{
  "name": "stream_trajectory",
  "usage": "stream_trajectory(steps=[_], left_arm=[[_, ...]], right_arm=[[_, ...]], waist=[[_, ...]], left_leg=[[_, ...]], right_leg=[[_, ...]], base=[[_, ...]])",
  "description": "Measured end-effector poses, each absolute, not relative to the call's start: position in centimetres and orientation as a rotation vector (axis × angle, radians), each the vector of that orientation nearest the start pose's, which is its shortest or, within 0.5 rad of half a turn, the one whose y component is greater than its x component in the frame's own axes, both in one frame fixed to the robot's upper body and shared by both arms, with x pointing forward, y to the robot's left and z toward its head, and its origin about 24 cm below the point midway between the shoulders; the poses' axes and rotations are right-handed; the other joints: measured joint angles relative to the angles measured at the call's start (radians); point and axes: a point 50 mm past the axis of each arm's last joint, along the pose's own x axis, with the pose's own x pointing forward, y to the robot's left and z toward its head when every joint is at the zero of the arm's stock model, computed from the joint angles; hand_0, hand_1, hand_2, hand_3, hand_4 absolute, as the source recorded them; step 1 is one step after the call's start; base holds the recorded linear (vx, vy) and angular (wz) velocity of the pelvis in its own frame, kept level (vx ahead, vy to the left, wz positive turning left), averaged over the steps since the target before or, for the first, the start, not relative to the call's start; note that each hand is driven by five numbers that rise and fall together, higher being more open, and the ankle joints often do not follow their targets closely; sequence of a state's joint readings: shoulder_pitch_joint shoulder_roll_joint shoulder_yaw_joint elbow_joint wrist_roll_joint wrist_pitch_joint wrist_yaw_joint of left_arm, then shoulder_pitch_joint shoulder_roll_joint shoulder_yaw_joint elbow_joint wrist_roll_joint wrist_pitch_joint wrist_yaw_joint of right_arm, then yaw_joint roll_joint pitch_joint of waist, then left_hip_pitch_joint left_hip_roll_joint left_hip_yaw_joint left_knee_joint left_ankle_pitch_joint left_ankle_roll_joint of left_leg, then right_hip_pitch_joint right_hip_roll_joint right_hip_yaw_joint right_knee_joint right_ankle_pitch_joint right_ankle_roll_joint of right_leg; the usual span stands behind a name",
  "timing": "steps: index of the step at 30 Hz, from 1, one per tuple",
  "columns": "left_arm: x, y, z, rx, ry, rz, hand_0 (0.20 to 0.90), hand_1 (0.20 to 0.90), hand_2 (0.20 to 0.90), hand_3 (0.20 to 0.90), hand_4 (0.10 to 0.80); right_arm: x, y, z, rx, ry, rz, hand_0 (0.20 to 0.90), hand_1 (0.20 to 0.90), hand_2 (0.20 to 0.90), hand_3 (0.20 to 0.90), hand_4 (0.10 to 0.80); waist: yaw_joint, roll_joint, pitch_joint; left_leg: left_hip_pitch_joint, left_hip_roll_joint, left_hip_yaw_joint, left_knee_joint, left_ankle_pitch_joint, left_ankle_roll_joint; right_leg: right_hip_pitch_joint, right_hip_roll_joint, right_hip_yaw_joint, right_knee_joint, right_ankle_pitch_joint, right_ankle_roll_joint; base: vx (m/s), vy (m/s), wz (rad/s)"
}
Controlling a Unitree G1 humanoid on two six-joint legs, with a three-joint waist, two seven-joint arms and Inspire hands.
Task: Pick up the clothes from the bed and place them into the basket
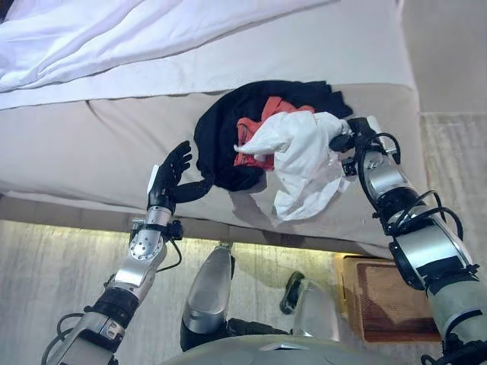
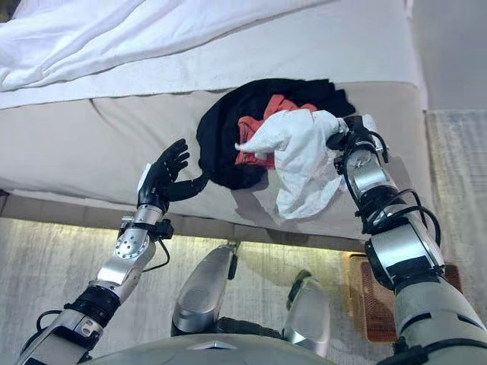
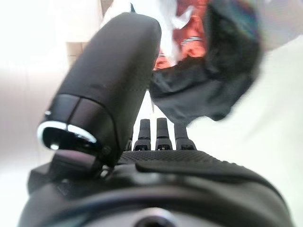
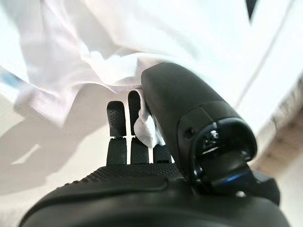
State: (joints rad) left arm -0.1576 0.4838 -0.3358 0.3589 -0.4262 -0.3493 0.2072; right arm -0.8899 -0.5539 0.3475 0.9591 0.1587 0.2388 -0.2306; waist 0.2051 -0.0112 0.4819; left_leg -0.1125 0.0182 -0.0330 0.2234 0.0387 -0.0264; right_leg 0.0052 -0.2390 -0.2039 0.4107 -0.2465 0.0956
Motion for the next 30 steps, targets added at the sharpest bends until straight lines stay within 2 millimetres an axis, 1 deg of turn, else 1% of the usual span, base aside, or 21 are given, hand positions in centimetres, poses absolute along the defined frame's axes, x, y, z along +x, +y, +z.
stream_trajectory(steps=[2, 4, 7, 8, 9, 11, 14, 16, 19, 20, 22, 25, 28, 30], left_arm=[[26.9, 20.5, 2.7, 0.116, -0.037, 0.011, 0.9, 0.9, 0.9, 0.9, 0.8], [26.8, 20.5, 2.5, 0.126, -0.031, 0.002, 0.9, 0.9, 0.9, 0.9, 0.8], [26.2, 20.6, 1.9, 0.128, -0.006, 0.0, 0.9, 0.9, 0.9, 0.9, 0.8], [26.0, 20.6, 1.7, 0.128, 0.001, -0.003, 0.9, 0.9, 0.9, 0.9, 0.8], [26.0, 20.6, 1.7, 0.128, 0.003, -0.003, 0.9, 0.9, 0.9, 0.9, 0.8], [25.7, 20.7, 1.4, 0.128, 0.016, -0.002, 0.9, 0.9, 0.9, 0.9, 0.8], [25.4, 20.8, 1.1, 0.127, 0.026, -0.003, 0.9, 0.9, 0.9, 0.9, 0.8], [24.9, 20.9, 0.5, 0.127, 0.053, -0.007, 0.9, 0.9, 0.9, 0.9, 0.8], [24.5, 21.0, 0.0, 0.128, 0.073, -0.014, 0.9, 0.9, 0.9, 0.9, 0.8], [24.5, 21.0, -0.1, 0.128, 0.079, -0.019, 0.9, 0.9, 0.9, 0.9, 0.8], [24.5, 21.0, -0.1, 0.128, 0.079, -0.032, 0.9, 0.9, 0.9, 0.9, 0.8], [24.5, 20.9, -0.1, 0.127, 0.08, -0.04, 0.9, 0.9, 0.9, 0.9, 0.8], [24.5, 21.0, -0.4, 0.132, 0.093, -0.039, 0.9, 0.9, 0.9, 0.9, 0.8], [24.4, 21.3, -0.7, 0.14, 0.116, -0.027, 0.9, 0.9, 0.9, 0.9, 0.8]], right_arm=[[38.3, -26.7, 11.6, -0.603, 0.292, -0.343, 0.3, 0.3, 0.3, 0.2, 0.1], [38.2, -27.5, 12.1, -0.596, 0.284, -0.383, 0.3, 0.3, 0.3, 0.2, 0.1], [38.0, -28.0, 12.4, -0.602, 0.274, -0.421, 0.3, 0.3, 0.3, 0.2, 0.1], [38.0, -28.2, 13.0, -0.606, 0.251, -0.431, 0.3, 0.3, 0.3, 0.2, 0.1], [38.0, -28.2, 13.2, -0.605, 0.241, -0.435, 0.3, 0.3, 0.3, 0.2, 0.1], [38.0, -28.5, 14.4, -0.607, 0.195, -0.452, 0.3, 0.3, 0.3, 0.2, 0.1], [37.9, -29.2, 16.3, -0.621, 0.13, -0.471, 0.3, 0.3, 0.3, 0.2, 0.1], [37.6, -29.9, 17.6, -0.639, 0.073, -0.497, 0.3, 0.3, 0.3, 0.2, 0.1], [37.4, -30.4, 19.1, -0.656, 0.027, -0.515, 0.3, 0.3, 0.3, 0.2, 0.1], [37.3, -30.7, 19.5, -0.66, 0.013, -0.523, 0.3, 0.3, 0.3, 0.2, 0.1], [37.1, -31.1, 20.2, -0.665, -0.003, -0.54, 0.3, 0.3, 0.3, 0.2, 0.1], [36.9, -31.7, 20.8, -0.671, -0.014, -0.567, 0.3, 0.3, 0.3, 0.2, 0.1], [36.8, -31.9, 20.7, -0.656, -0.005, -0.573, 0.3, 0.3, 0.3, 0.2, 0.1], [36.7, -32.4, 20.3, -0.656, 0.023, -0.582, 0.3, 0.3, 0.3, 0.2, 0.1]], waist=[[-0.009, -0.022, -0.064], [-0.02, -0.024, -0.099], [-0.036, -0.025, -0.154], [-0.041, -0.025, -0.171], [-0.044, -0.025, -0.177], [-0.05, -0.026, -0.202], [-0.052, -0.025, -0.208], [-0.062, -0.026, -0.231], [-0.07, -0.025, -0.238], [-0.071, -0.026, -0.238], [-0.076, -0.027, -0.241], [-0.094, -0.028, -0.244], [-0.117, -0.028, -0.245], [-0.134, -0.028, -0.245]], left_leg=[[-0.001, 0.0, 0.005, -0.031, 0.002, 0.0], [0.027, -0.001, 0.007, -0.064, 0.012, 0.005], [0.056, -0.003, 0.011, -0.107, 0.014, 0.004], [0.072, -0.003, 0.012, -0.134, 0.025, 0.008], [0.077, -0.003, 0.012, -0.145, 0.029, 0.007], [0.094, -0.001, 0.012, -0.188, 0.044, 0.004], [0.114, 0.001, 0.013, -0.226, 0.063, 0.006], [0.12, 0.002, 0.012, -0.262, 0.081, 0.005], [0.137, 0.001, 0.019, -0.29, 0.09, 0.006], [0.146, 0.002, 0.025, -0.296, 0.092, 0.006], [0.154, 0.001, 0.034, -0.304, 0.092, 0.006], [0.156, 0.004, 0.049, -0.31, 0.093, 0.006], [0.162, 0.005, 0.07, -0.311, 0.093, 0.006], [0.172, 0.008, 0.09, -0.311, 0.093, 0.006]], right_leg=[[0.005, 0.006, -0.001, -0.049, 0.014, 0.001], [0.053, 0.013, -0.004, -0.124, 0.047, 0.01], [0.109, 0.023, -0.005, -0.225, 0.083, 0.016], [0.13, 0.028, -0.006, -0.268, 0.103, 0.021], [0.137, 0.029, -0.007, -0.283, 0.109, 0.021], [0.158, 0.038, -0.008, -0.334, 0.128, 0.025], [0.178, 0.044, -0.012, -0.374, 0.144, 0.025], [0.179, 0.047, -0.018, -0.397, 0.155, 0.027], [0.182, 0.045, -0.014, -0.403, 0.157, 0.028], [0.189, 0.046, -0.008, -0.414, 0.165, 0.033], [0.199, 0.045, -0.002, -0.436, 0.175, 0.034], [0.195, 0.047, 0.009, -0.448, 0.186, 0.035], [0.193, 0.046, 0.033, -0.463, 0.2, 0.038], [0.193, 0.046, 0.057, -0.47, 0.209, 0.04]], base=[[0.072, -0.004, -0.02], [0.043, -0.007, 0.0], [0.009, -0.002, -0.01], [0.0, 0.0, 0.0], [0.0, 0.0, 0.0], [0.0, 0.0, 0.0], [-0.002, 0.004, 0.01], [-0.014, 0.011, 0.03], [-0.009, 0.004, -0.05], [-0.039, 0.009, -0.16], [-0.056, 0.009, -0.12], [-0.048, 0.017, -0.12], [-0.006, 0.033, -0.23], [-0.005, 0.025, -0.33]])
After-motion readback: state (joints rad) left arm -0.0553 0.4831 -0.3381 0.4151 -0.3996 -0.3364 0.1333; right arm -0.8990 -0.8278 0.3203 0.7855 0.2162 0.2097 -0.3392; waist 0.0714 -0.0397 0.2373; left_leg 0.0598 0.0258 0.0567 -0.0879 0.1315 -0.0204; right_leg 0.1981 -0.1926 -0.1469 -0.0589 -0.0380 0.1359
